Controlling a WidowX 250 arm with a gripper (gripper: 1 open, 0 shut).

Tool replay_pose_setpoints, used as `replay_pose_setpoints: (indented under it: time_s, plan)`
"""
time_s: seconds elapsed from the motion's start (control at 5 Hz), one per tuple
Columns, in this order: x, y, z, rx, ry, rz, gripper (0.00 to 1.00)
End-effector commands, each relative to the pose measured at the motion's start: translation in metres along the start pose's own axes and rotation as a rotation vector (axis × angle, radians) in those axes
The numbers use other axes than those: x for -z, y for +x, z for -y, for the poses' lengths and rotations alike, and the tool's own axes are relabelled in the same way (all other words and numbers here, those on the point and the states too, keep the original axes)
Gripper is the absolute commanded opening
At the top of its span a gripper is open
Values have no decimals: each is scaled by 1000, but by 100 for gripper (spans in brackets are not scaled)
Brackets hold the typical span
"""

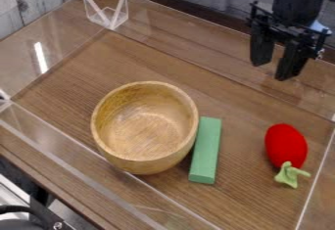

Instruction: Move the red fruit to the left

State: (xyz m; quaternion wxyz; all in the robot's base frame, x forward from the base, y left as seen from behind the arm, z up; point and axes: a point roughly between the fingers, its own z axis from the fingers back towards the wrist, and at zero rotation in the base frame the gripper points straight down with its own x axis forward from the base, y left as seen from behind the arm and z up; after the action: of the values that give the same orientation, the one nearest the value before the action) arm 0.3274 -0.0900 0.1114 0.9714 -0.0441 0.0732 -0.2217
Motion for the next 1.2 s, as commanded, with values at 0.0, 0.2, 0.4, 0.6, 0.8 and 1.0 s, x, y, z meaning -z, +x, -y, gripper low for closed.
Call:
replay_pose_setpoints:
  time_s: [0.0,0.2,0.4,0.6,0.8,1.0]
  plan:
    - [-18,9,6,120,24,44,100]
    - [0,7,15,173,24,30,100]
    - [19,6,24,229,24,14,100]
    - [28,10,34,260,24,-2,100]
    - [35,13,40,279,23,-18,100]
    - [36,12,37,280,21,-29,0]
